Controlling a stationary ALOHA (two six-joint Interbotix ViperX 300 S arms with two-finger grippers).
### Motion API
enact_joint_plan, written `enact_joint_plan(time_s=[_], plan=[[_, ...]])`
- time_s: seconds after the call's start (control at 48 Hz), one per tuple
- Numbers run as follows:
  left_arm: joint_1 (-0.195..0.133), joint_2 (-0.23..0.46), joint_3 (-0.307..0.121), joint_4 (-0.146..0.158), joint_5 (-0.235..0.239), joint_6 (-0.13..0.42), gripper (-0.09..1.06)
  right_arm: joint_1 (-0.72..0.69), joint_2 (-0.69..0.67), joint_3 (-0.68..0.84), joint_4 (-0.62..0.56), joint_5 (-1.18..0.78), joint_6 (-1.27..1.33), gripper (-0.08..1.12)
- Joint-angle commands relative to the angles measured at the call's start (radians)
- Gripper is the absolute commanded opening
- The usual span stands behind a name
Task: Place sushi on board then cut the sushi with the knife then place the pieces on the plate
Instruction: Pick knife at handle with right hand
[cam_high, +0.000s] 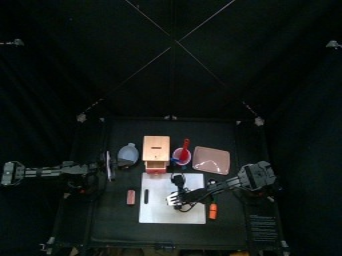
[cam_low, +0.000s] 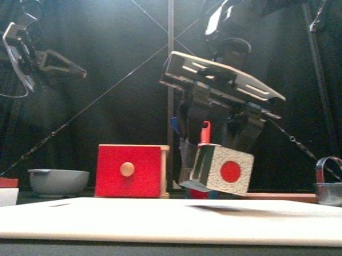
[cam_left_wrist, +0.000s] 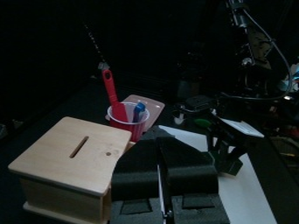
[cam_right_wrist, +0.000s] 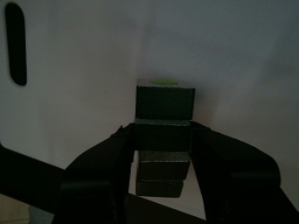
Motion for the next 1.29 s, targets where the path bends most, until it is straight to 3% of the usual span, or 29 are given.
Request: enact_joint_plan(time_s=[0.021, 0.458, 0.583, 0.917, 1.125, 1.292], plan=[[0.025, 0.003, -0.021, 0.011, -0.023, 0.0, 0.11, -0.025, -0.017, -0.048, -0.018, 0.012, -0.014, 0.62], [0.037, 0.003, -0.028, 0.023, -0.006, 0.0, 0.11, -0.028, 0.046, -0.14, -0.015, 0.138, -0.038, 0.97], [0.057, 0.003, -0.029, 0.052, -0.006, 0.0, 0.11, -0.031, 0.057, -0.175, -0.02, 0.186, -0.038, 0.99], [0.071, 0.003, -0.029, 0.051, -0.012, -0.002, 0.11, -0.031, 0.023, -0.199, 0.012, 0.304, -0.117, 0.99], [0.118, 0.005, -0.034, 0.049, -0.014, -0.008, 0.11, -0.021, -0.121, -0.12, 0.044, 0.48, -0.258, 0.99], [0.123, 0.003, -0.052, 0.02, -0.017, -0.002, 0.11, -0.031, -0.307, 0.043, 0.012, 0.518, -0.348, 0.98]])
